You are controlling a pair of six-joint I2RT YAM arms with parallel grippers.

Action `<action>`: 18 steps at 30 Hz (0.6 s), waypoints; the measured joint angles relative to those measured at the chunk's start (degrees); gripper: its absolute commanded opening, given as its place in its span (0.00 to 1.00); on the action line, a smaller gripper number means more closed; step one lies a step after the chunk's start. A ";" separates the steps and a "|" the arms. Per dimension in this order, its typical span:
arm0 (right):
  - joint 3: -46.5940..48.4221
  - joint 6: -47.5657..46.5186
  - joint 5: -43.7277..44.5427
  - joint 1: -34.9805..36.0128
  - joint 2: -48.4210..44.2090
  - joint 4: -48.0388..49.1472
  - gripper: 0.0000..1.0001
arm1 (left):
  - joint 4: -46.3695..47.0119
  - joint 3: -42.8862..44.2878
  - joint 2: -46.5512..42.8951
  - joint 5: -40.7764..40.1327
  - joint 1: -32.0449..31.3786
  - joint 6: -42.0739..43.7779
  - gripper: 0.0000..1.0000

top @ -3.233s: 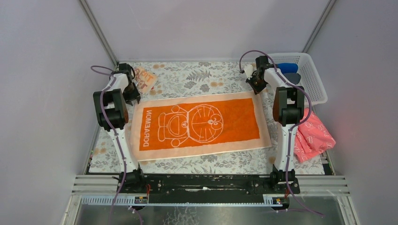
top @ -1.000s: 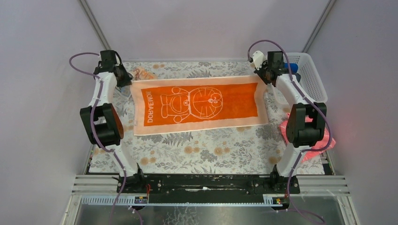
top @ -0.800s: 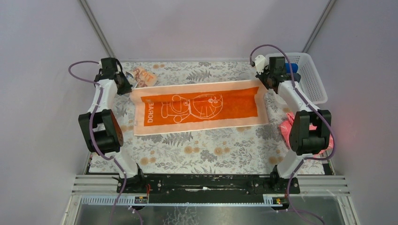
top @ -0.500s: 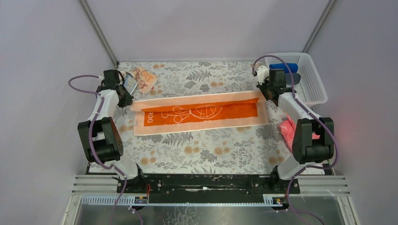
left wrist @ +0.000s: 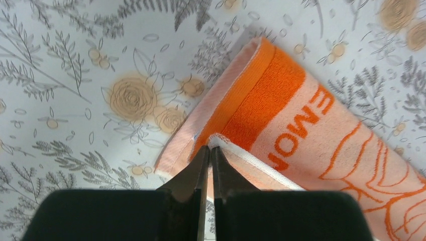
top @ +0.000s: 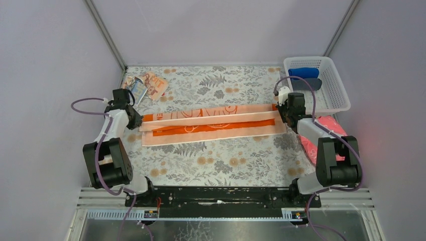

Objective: Roll the towels
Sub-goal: Fold the towel at the center of the board.

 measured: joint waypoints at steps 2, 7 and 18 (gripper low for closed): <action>-2.01 1.01 0.68 0.00 -0.52 2.21 0.00 | 0.00 -1.68 -0.70 0.04 0.00 -0.85 0.00; -4.81 3.10 1.01 0.00 -0.98 5.79 0.02 | 0.42 -5.16 -1.66 0.02 0.11 -3.54 0.00; -12.83 8.26 4.37 0.33 -5.77 11.69 0.43 | 0.55 -11.04 -5.73 -0.98 0.31 -9.88 0.18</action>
